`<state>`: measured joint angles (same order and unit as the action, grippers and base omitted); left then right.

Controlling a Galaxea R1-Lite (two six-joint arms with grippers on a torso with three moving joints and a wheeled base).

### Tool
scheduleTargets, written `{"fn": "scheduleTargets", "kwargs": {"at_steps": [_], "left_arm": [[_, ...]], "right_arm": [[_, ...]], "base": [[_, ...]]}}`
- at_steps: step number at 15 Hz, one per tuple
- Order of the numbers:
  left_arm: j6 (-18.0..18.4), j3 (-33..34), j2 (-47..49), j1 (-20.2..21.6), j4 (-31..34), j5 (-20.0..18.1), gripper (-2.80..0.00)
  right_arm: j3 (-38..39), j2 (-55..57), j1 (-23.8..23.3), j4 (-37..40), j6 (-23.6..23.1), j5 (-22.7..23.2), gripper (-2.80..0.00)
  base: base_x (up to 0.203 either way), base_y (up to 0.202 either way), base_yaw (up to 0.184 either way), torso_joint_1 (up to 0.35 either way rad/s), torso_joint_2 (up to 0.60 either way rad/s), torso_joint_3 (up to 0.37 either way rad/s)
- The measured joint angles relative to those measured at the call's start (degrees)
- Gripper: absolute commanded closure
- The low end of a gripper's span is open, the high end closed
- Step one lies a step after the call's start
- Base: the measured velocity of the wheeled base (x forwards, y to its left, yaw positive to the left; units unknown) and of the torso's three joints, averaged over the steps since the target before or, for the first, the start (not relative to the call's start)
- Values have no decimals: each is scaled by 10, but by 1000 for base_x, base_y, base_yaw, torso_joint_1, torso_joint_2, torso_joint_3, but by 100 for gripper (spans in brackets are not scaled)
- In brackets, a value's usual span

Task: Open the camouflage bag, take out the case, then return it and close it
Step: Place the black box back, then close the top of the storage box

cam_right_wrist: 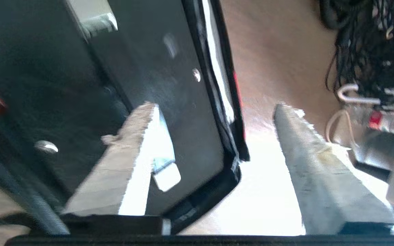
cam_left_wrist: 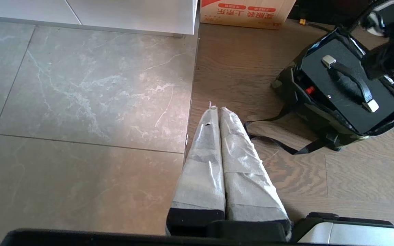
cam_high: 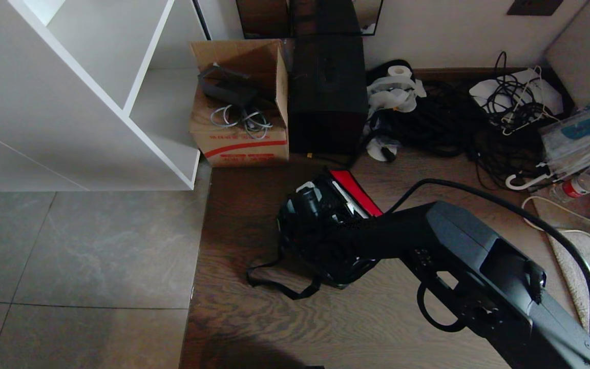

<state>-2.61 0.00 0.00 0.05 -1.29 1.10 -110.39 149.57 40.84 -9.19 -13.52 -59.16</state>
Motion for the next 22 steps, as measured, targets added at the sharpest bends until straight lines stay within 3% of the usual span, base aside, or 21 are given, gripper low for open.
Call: {"fn": "scheduleTargets", "kwargs": {"at_steps": [1, 2, 3, 7, 10, 16, 18, 22], "left_arm": [[0, 0, 0, 0, 0, 0, 0], [0, 0, 0, 0, 0, 0, 0], [0, 0, 0, 0, 0, 0, 0], [0, 0, 0, 0, 0, 0, 0], [0, 0, 0, 0, 0, 0, 0], [0, 0, 0, 0, 0, 0, 0], [0, 0, 0, 0, 0, 0, 0], [0, 0, 0, 0, 0, 0, 0]], "right_arm": [[2, -2, 0, 7, 2, 0, -280], [7, -9, 1, 18, 5, 1, -257], [19, -21, 1, 31, 8, 1, 0], [122, -117, -6, 65, 20, 26, 0], [249, -230, -25, 74, 30, 44, 0], [531, -487, -110, 100, 32, 93, 0], [619, -563, -181, 103, 40, 171, 0], [720, -665, -306, 117, 107, 474, 0]], "base": [[0, 0, 0, 0, 0, 0], [0, 0, 0, 0, 0, 0], [0, 0, 0, 0, 0, 0], [0, 0, 0, 0, 0, 0], [0, 0, 0, 0, 0, 0], [0, 0, 0, 0, 0, 0], [0, 0, 0, 0, 0, 0], [0, 0, 0, 0, 0, 0]]}}
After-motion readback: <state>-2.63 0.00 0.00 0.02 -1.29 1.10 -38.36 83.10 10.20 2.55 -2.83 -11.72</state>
